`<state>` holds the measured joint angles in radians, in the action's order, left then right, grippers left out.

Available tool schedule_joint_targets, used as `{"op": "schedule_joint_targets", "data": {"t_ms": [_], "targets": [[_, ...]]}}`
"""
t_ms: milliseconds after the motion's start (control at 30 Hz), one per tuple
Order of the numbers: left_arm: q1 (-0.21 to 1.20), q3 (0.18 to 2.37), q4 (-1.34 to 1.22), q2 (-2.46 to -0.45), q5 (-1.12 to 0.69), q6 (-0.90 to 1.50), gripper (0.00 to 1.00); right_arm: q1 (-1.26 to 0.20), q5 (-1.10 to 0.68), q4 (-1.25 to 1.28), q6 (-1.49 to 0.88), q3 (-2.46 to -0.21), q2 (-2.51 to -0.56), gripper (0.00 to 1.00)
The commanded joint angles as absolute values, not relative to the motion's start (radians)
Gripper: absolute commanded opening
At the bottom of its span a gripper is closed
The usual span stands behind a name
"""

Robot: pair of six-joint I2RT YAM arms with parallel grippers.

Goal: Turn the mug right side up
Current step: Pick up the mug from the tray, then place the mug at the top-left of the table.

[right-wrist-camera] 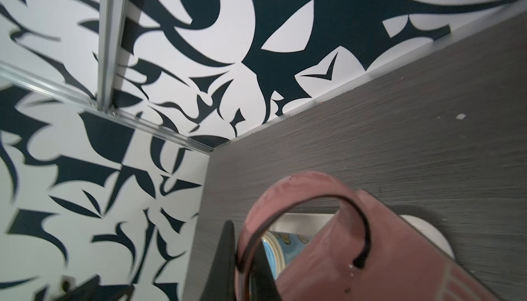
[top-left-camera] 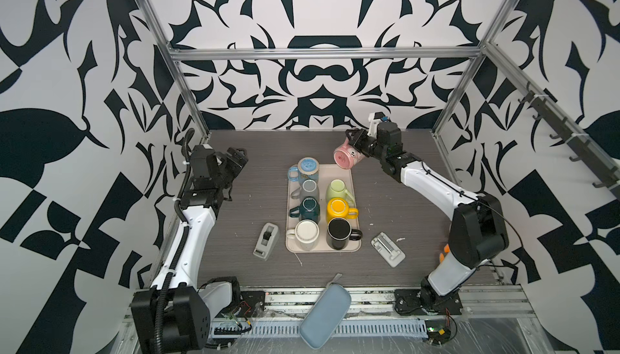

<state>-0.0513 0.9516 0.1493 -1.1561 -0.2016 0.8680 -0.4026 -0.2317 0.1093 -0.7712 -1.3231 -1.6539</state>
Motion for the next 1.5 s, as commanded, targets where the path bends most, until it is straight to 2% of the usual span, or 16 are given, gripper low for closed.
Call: {"op": "schedule_joint_targets", "data": {"t_ms": [0,300,367,533,833,1000,1233,1467], "targets": [[-0.048,1.034,0.115,-1.203,-0.378,0.789,0.87,-0.473,-0.135,0.04,-0.45,-1.418,-1.543,0.0],[0.07,1.252,0.193,-1.366,-0.501,0.637,0.86,-0.615,0.056,-0.023,-0.068,-1.365,-1.425,0.0],[0.085,1.298,0.193,-1.399,-0.558,0.631,0.8,-0.656,0.111,-0.011,0.016,-1.342,-1.399,0.0],[0.112,1.414,0.234,-1.464,-0.643,0.571,0.78,-0.763,0.275,0.05,0.256,-1.271,-1.345,0.0],[0.144,1.563,0.264,-1.539,-0.805,0.454,0.78,-0.882,0.406,0.147,0.554,-1.173,-1.304,0.0],[0.179,1.671,0.406,-1.592,-0.877,0.318,0.77,-0.947,0.495,0.238,0.767,-1.133,-1.313,0.0],[0.259,1.775,0.623,-1.632,-0.898,0.093,0.76,-1.004,0.588,0.399,1.007,-1.096,-1.364,0.0],[0.308,1.799,0.769,-1.637,-0.859,-0.045,0.73,-1.015,0.591,0.452,1.073,-1.097,-1.386,0.0]]}}
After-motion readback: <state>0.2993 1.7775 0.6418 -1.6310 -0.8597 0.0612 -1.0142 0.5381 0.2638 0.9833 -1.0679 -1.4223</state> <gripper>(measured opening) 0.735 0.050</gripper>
